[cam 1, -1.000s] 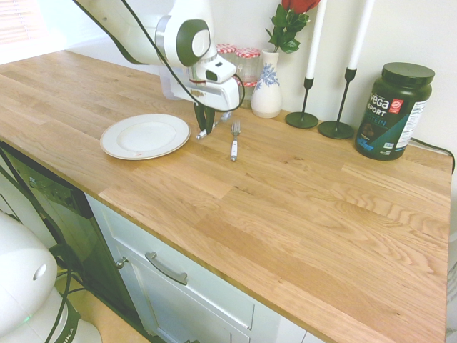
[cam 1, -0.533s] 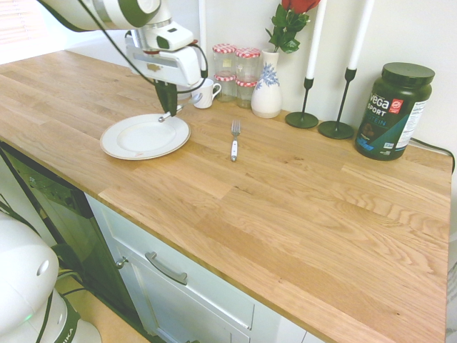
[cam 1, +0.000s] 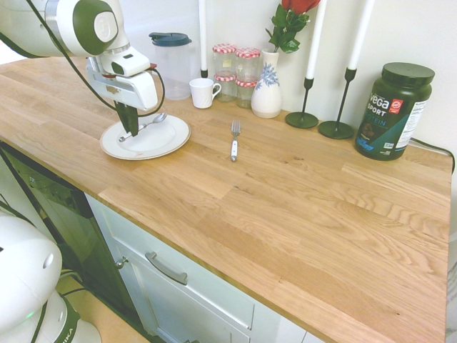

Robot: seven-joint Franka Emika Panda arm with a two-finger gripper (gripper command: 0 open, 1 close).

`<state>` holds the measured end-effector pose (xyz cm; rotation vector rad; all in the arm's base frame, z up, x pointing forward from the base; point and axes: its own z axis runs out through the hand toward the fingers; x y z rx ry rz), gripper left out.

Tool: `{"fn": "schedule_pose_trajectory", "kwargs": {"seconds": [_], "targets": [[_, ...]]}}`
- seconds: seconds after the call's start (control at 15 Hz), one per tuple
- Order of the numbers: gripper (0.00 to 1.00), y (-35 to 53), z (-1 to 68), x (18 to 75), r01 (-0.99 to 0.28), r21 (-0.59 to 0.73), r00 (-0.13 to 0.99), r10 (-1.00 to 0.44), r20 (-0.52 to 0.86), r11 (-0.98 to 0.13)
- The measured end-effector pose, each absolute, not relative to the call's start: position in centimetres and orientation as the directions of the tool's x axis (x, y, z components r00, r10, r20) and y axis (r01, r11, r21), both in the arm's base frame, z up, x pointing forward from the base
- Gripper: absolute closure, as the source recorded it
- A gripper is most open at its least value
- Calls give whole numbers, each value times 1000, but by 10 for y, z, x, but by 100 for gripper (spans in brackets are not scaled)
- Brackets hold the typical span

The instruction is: Put the spoon into the plate

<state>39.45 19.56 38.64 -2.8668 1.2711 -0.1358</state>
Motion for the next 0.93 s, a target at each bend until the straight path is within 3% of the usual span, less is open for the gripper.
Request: {"fn": "schedule_pose_trajectory", "kwargs": {"seconds": [0.73,0.8,0.93], "targets": [[100,214,346,395,-735,-45,672,-736,80,-676],[0,215,345,395,-733,-40,674,-734,84,-679],[0,218,345,394,-728,-37,679,-728,97,-684]]}}
